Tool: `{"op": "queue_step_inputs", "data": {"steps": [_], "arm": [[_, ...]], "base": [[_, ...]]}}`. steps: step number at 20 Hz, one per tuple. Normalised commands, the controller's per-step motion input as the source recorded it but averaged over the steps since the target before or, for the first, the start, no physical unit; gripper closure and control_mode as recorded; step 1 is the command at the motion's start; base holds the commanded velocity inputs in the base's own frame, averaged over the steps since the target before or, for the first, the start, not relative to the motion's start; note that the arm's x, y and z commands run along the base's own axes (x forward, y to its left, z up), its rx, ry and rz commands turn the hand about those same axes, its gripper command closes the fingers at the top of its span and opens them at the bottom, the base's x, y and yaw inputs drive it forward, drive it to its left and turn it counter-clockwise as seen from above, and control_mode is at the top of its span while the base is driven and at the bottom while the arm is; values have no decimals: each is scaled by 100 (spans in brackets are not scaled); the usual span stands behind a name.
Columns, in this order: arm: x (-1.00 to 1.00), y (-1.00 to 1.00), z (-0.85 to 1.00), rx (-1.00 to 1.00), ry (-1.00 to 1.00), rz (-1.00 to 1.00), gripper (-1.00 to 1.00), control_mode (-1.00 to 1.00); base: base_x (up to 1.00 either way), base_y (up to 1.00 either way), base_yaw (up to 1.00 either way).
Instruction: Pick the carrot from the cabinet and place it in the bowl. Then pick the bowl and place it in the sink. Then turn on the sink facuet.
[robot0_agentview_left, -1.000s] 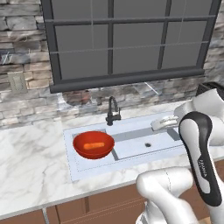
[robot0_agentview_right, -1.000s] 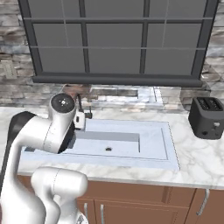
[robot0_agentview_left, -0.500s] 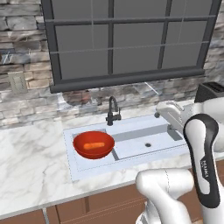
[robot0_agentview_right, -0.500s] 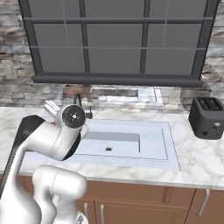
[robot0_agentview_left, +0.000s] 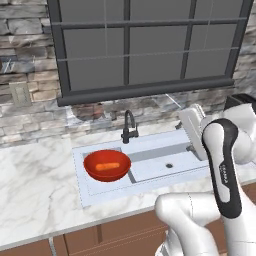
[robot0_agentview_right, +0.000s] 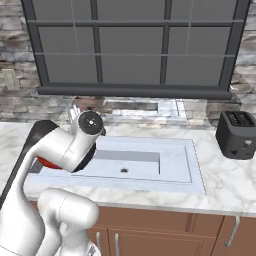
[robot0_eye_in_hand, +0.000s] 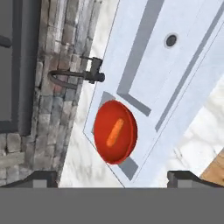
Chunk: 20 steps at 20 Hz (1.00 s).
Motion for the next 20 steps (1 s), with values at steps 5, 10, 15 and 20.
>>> {"op": "queue_step_inputs", "data": {"steps": [5, 10, 15, 20], "arm": [[49, -6, -2, 47, 44, -10, -100, -100], [28, -9, -22, 59, 31, -12, -100, -100], [22, 3, -63, 51, 16, -26, -100, -100], [28, 24, -48, 43, 9, -30, -100, -100]], "base": [[0, 0, 0], [0, 0, 0], [0, 0, 0], [0, 0, 0]]}}
